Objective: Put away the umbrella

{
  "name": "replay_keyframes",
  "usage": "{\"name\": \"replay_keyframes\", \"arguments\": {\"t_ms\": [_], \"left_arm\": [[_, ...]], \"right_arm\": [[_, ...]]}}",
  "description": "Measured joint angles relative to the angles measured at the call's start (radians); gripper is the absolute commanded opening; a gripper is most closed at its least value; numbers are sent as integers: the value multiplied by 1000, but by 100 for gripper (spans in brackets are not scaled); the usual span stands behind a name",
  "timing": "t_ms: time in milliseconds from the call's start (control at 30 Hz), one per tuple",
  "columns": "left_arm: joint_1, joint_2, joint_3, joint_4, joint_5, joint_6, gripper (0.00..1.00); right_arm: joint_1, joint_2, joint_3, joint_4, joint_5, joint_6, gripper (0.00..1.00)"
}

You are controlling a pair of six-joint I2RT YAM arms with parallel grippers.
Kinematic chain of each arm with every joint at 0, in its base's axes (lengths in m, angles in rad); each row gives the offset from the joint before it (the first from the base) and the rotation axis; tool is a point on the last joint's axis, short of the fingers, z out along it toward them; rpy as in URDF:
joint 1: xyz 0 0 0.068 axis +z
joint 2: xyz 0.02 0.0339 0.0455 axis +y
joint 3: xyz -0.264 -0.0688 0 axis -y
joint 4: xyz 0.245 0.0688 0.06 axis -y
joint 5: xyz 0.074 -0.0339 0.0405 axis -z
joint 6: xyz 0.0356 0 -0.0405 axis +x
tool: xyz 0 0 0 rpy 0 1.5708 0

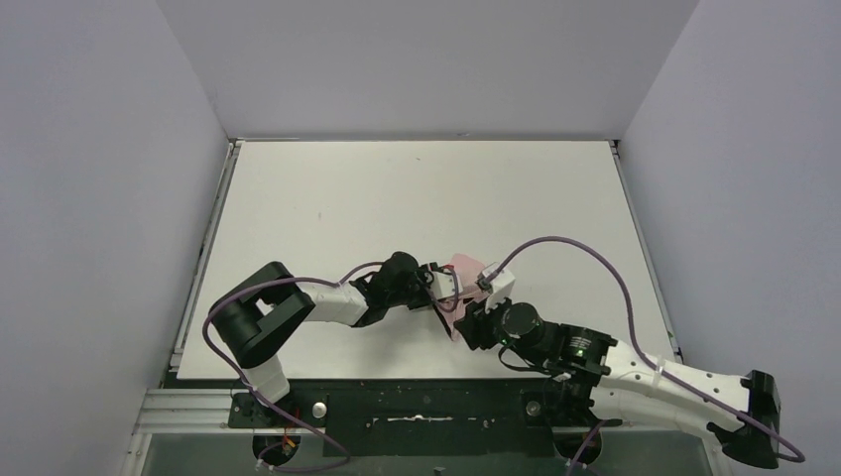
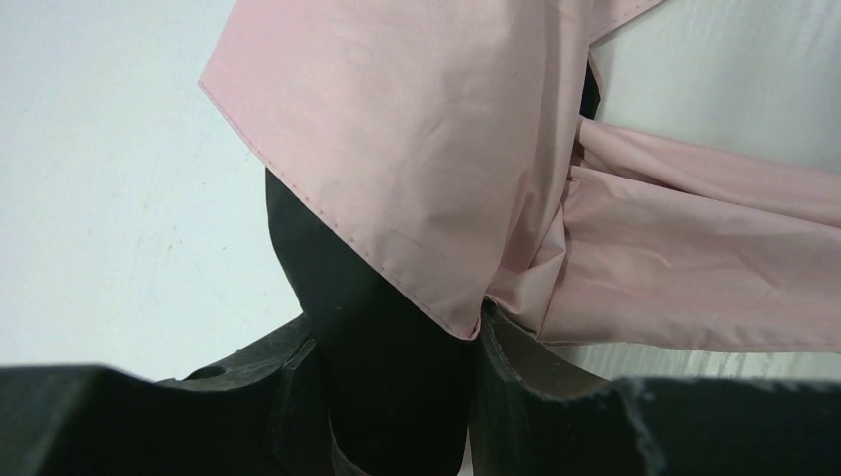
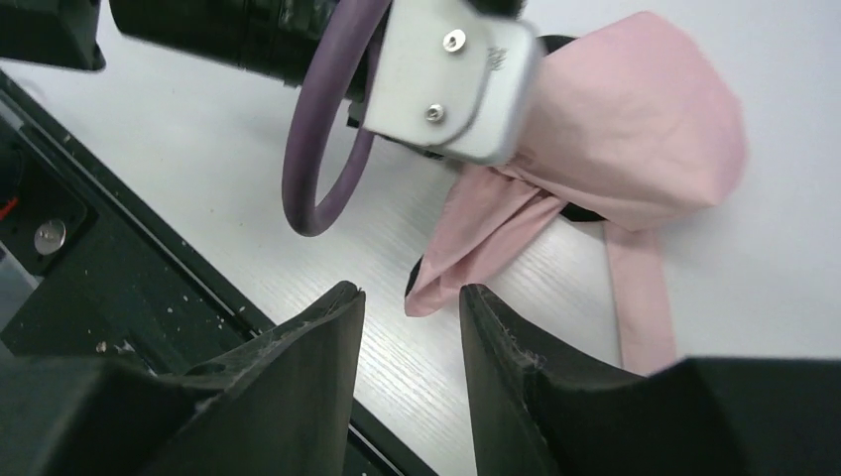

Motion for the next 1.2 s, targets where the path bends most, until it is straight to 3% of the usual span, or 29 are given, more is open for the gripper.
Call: {"name": "replay_keyframes", "arguments": {"t_ms": [200,333,433,600,733,900,1200], "left_arm": [[-2,0,-7,18,-48,-3,0],[-2,5,4,8,-58,-23,0],[-2,14,21,-5,-67,-45,0],[4,18,48,-43,-78,-108,0],[15,28,74,-69,-85,-165,0],[19,33,85,-81,-94,-196,0],[19,33,85,-81,-97,-201,0]], "right_arm": [[0,-109,127,-267,223,170,48],[-41,-24,203,-483,371,378,53],[-178,76,207,-548,358,428,57],[-475,170,190,-552,256,447,61],[-587,170,144,-512,190,476,63],[-672,256,124,-476,114,494,65],[-717,357,124,-461,102,516,63]]}}
